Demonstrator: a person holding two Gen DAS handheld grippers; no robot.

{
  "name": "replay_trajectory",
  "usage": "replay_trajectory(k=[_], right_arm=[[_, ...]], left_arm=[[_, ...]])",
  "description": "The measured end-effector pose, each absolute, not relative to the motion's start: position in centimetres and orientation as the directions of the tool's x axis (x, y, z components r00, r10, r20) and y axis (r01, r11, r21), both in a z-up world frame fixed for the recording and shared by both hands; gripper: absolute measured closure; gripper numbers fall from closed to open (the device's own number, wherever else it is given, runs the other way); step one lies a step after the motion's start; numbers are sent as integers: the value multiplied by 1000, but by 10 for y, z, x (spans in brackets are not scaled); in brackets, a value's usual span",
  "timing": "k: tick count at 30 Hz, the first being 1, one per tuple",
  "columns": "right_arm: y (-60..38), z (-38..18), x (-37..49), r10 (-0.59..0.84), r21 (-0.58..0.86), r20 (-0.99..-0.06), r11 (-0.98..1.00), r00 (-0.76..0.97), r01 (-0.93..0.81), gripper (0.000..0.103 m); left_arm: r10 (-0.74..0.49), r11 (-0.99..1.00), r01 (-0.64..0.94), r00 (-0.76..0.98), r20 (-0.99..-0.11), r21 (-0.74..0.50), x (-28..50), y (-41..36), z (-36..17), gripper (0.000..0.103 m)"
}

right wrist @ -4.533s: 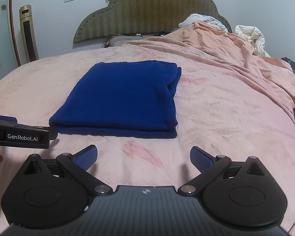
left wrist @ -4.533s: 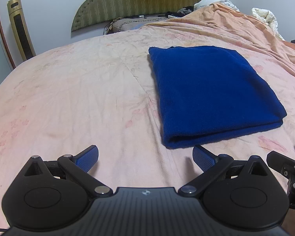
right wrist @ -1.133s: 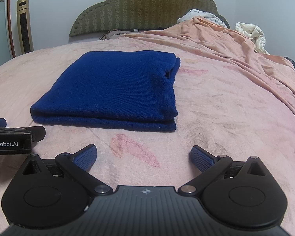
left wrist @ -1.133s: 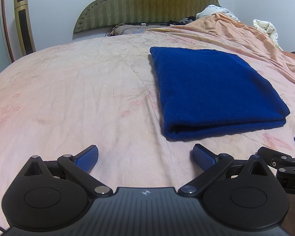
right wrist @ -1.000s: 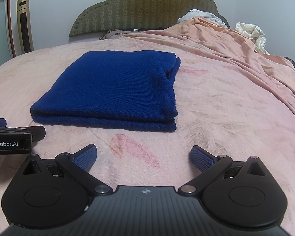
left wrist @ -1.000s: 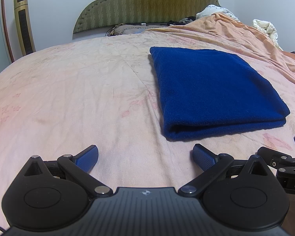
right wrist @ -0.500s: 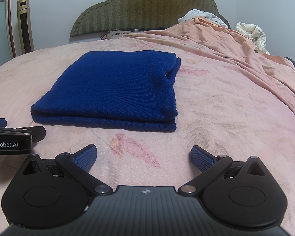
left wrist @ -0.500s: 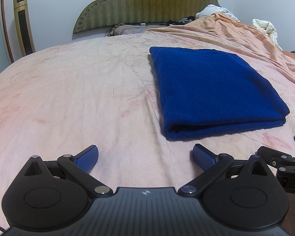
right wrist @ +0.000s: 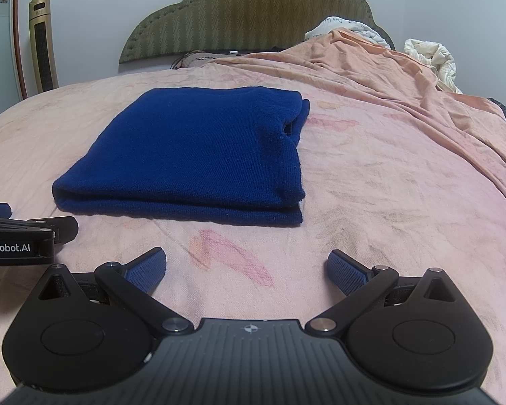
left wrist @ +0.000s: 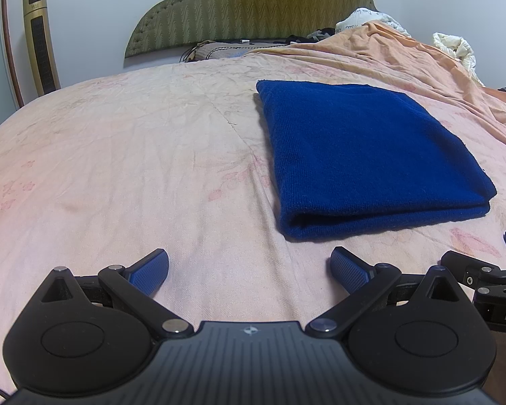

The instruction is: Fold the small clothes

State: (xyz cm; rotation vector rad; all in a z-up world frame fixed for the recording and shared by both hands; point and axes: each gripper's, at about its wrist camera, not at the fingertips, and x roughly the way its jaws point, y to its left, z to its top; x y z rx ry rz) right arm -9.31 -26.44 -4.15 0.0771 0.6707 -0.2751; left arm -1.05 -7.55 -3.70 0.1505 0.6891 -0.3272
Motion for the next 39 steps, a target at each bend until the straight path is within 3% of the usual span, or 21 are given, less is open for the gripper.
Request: replay_trajectory(k=[19,27,39], right_arm=[[-266,-39,-93,-221,-7,-621,961,752,277,0],[-271,-39,-93,-195,30,-619,962,761,271,0],[-265,-40,-94,-221,-3,-614,961,758,277,0]], left_arm=[[-262,929,369,716,-647,32,-11,-74,-33,0],[-229,915,383,753,-616,128,-11,-83,-18,0],[-211,912,382,752,-625,151,-15,-88,-19,0]])
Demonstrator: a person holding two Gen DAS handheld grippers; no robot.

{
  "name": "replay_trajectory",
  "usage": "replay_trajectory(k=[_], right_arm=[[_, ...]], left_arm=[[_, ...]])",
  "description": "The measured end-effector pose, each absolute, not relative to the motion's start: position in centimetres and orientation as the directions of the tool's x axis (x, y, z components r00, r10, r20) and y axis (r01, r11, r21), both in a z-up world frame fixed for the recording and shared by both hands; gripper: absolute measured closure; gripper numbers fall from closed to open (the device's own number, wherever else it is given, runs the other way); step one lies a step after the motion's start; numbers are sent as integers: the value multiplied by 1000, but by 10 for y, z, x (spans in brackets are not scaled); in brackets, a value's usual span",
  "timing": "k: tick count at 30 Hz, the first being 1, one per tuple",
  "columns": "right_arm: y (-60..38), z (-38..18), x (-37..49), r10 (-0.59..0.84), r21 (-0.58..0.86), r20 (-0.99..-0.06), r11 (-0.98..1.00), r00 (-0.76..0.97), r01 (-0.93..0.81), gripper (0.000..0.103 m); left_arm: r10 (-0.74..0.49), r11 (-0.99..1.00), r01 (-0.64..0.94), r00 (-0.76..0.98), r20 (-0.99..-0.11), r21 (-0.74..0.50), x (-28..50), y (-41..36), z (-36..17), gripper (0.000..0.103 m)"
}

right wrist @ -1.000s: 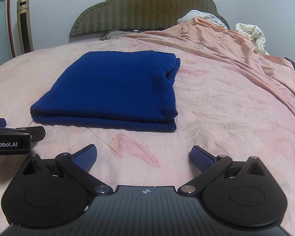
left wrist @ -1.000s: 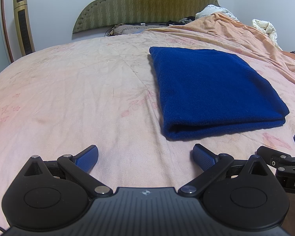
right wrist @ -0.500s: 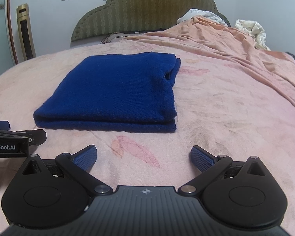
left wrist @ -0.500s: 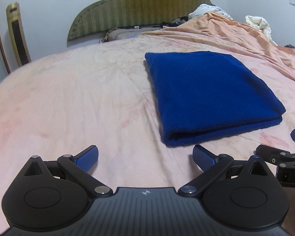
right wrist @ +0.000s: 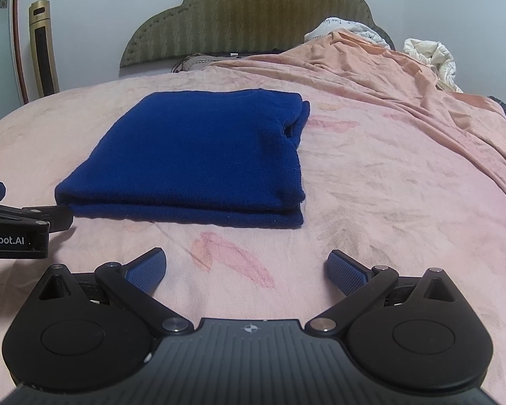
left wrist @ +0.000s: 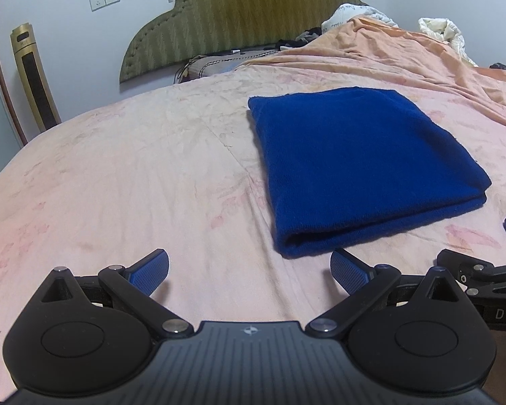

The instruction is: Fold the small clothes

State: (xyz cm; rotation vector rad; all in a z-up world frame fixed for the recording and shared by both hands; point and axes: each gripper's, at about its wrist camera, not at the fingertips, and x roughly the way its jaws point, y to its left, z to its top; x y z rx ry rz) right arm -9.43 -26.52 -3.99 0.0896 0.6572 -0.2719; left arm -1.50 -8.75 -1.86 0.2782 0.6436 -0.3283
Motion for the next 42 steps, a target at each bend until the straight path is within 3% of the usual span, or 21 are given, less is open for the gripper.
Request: replay_trajectory(k=[15,25,42], right_arm=[[-266,-40,-97,-204,18,-614,962,762,272,0],[-321,-4,-90,-140,193,-566,936,813,295,0],[-313,-1,-33,-172,158,-592,933,788,323,0]], left_arm=[[-223,915,379,761,-610,138,-9,-80,-11,0],[-280,928,371,731,-622,17,41,-72,11,0],[-223,946,324,717,-661,33,61,-84,4,0]])
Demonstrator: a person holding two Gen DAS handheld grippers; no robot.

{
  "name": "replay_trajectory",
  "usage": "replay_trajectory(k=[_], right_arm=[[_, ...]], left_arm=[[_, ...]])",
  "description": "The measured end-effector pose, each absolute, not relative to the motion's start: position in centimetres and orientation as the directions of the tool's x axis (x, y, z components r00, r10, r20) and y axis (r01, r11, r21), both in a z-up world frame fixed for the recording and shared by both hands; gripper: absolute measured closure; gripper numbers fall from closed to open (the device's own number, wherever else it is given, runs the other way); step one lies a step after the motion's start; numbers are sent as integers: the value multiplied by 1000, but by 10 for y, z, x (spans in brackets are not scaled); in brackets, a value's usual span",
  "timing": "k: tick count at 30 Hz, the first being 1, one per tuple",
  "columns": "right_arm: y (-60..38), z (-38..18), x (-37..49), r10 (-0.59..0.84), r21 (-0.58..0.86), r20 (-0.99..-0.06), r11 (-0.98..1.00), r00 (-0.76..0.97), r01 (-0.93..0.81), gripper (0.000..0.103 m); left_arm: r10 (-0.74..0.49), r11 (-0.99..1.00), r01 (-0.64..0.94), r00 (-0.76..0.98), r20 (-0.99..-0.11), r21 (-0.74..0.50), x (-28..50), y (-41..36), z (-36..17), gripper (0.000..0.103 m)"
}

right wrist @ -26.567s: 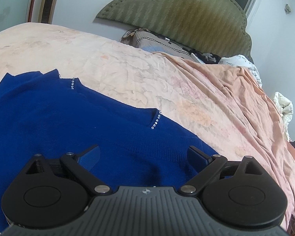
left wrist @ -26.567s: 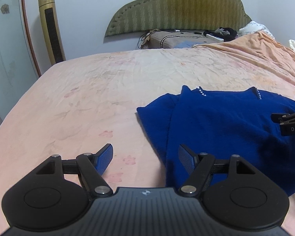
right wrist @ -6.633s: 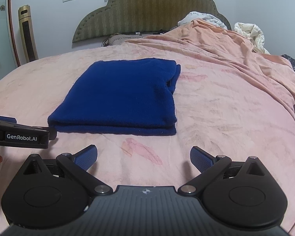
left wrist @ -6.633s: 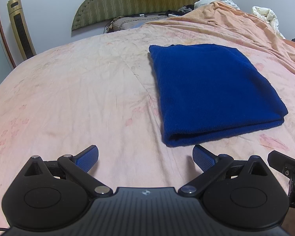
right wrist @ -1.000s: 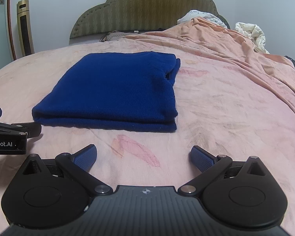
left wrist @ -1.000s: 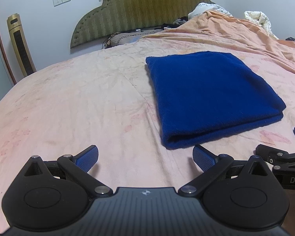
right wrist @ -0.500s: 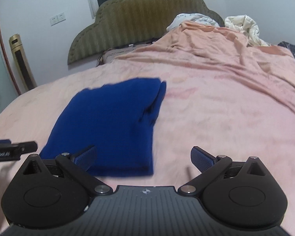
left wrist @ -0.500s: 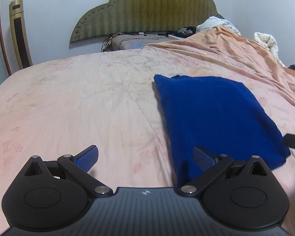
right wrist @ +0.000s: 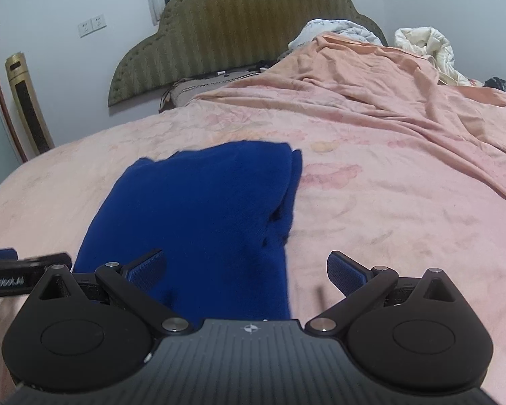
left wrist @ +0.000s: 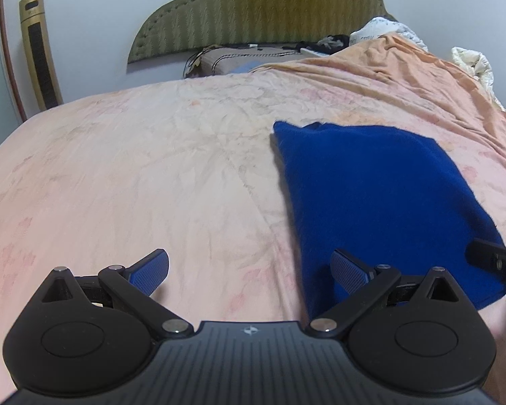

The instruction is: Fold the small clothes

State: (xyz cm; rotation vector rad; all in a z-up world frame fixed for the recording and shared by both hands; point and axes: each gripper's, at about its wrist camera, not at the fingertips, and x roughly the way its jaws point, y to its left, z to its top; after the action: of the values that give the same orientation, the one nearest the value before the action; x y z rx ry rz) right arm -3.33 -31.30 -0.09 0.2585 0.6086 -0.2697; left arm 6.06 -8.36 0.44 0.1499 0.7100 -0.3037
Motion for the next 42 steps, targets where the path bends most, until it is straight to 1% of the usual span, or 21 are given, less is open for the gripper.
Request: replay_trajectory(k=[5,11,18,28,42], right_arm=[[-297,-10,-50,-149,180,-616,929,773,322,0],[-283,-14,-70,-148,163,-639,933,755,320,0],[-263,-16,-83,-187,68,-646,952,740,300,0],[-237,-21,-88,-170,4,-658,973,734,229,0],[-236,-27,-89,-181,14,-662,967,727,254,0]], left_arm=[[-201,958,287,703,-682,14,51,-72,-2,0],[-216,954,298,688,-693,-2,33,-61,-3,0],[-212,950,312,683,-699,16,12,-57,-5,0],[-199,947,319,688,-698,44,-1,-57,-7,0],[-189,949,312,694,-695,52,-2,-54,-11,0]])
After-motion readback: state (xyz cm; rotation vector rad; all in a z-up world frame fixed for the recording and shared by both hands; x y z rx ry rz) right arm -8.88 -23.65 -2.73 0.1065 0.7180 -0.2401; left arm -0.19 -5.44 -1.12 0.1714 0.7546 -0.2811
